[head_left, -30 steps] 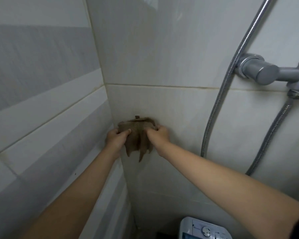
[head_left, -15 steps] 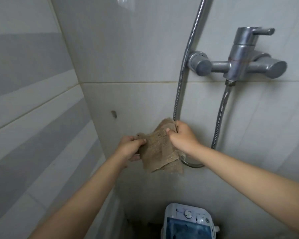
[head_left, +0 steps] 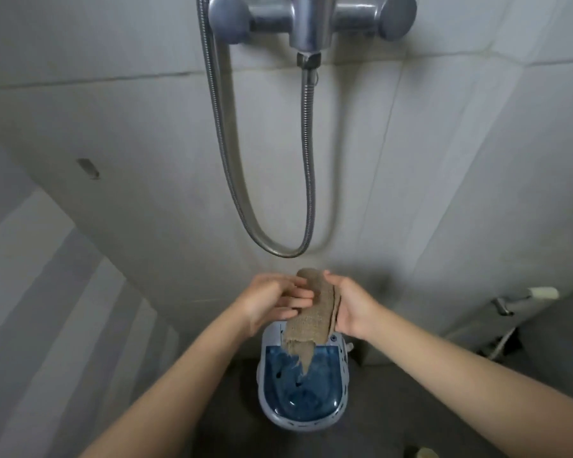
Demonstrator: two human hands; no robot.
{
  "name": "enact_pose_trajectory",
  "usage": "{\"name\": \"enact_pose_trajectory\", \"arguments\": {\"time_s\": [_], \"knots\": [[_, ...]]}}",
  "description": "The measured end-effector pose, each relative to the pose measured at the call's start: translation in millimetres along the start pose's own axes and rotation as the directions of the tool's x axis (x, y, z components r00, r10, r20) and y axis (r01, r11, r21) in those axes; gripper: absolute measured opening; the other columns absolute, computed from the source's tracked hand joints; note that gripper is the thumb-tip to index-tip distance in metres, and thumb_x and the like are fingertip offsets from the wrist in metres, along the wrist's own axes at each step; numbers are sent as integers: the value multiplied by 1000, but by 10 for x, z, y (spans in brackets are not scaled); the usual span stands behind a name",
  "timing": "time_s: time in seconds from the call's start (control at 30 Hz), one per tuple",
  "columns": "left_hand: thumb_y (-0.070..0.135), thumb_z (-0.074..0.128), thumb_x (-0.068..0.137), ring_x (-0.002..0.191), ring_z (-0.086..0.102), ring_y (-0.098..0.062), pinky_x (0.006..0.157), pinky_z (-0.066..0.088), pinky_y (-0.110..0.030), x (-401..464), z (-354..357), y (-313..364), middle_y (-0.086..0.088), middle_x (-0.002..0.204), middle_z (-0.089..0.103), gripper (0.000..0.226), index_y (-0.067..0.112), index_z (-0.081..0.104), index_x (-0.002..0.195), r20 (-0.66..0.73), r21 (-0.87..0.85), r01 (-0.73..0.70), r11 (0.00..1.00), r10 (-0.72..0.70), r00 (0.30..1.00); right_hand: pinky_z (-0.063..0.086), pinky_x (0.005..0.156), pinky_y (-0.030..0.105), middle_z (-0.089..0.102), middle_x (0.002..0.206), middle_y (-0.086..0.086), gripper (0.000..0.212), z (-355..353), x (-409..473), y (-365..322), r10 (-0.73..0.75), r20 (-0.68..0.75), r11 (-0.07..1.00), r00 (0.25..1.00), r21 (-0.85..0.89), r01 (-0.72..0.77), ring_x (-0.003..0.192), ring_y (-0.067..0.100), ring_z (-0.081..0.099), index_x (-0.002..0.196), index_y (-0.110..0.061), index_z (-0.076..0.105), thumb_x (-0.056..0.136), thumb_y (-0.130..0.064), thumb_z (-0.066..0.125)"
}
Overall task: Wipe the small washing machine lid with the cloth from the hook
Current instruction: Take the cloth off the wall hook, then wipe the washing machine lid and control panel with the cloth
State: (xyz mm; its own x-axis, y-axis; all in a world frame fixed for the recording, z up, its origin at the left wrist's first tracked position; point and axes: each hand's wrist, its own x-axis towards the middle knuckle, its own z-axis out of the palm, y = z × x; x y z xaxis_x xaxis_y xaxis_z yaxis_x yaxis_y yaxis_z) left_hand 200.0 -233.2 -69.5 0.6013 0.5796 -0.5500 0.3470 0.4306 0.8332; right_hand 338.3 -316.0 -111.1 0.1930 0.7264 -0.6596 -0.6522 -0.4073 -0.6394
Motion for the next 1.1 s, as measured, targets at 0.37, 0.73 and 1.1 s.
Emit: {"name": "enact_pose_trajectory", "arguments": {"time_s": [0.37, 0.73, 1.1], "knots": [[10, 59, 91, 99, 68, -26, 93, 53, -43, 1025, 196, -1163, -13, 106, 71, 19, 5, 64, 108, 10, 79, 188, 979, -189, 982, 50, 93, 50, 69, 104, 13, 22, -746, 757, 494, -178, -184, 984, 967, -27, 176, 107, 34, 62, 101, -6, 62, 83, 7, 60], [26, 43, 94, 97, 60, -32, 81, 54, -37, 2453, 53, -2133, -27, 112, 59, 45, -12, 50, 118, 199, -532, 201, 822, -109, 974, 42, 107, 28, 55, 130, 8, 89, -1554, 2005, 1114, -623, 238, 457, 745, -663, 593, 127, 14, 48, 80, -54, 70, 69, 29, 42], [-10, 49, 85, 65, 71, -20, 53, 58, -21, 3174, -87, -3013, -20, 83, 68, 23, -15, 56, 107, 169, -364, -170, 916, 244, 955, 46, 92, 44, 53, 119, 17, 30, -1844, 2824, 1802, -665, 257, 698, 701, -123, 706, 112, 32, 50, 101, -13, 56, 73, -11, 48]]}}
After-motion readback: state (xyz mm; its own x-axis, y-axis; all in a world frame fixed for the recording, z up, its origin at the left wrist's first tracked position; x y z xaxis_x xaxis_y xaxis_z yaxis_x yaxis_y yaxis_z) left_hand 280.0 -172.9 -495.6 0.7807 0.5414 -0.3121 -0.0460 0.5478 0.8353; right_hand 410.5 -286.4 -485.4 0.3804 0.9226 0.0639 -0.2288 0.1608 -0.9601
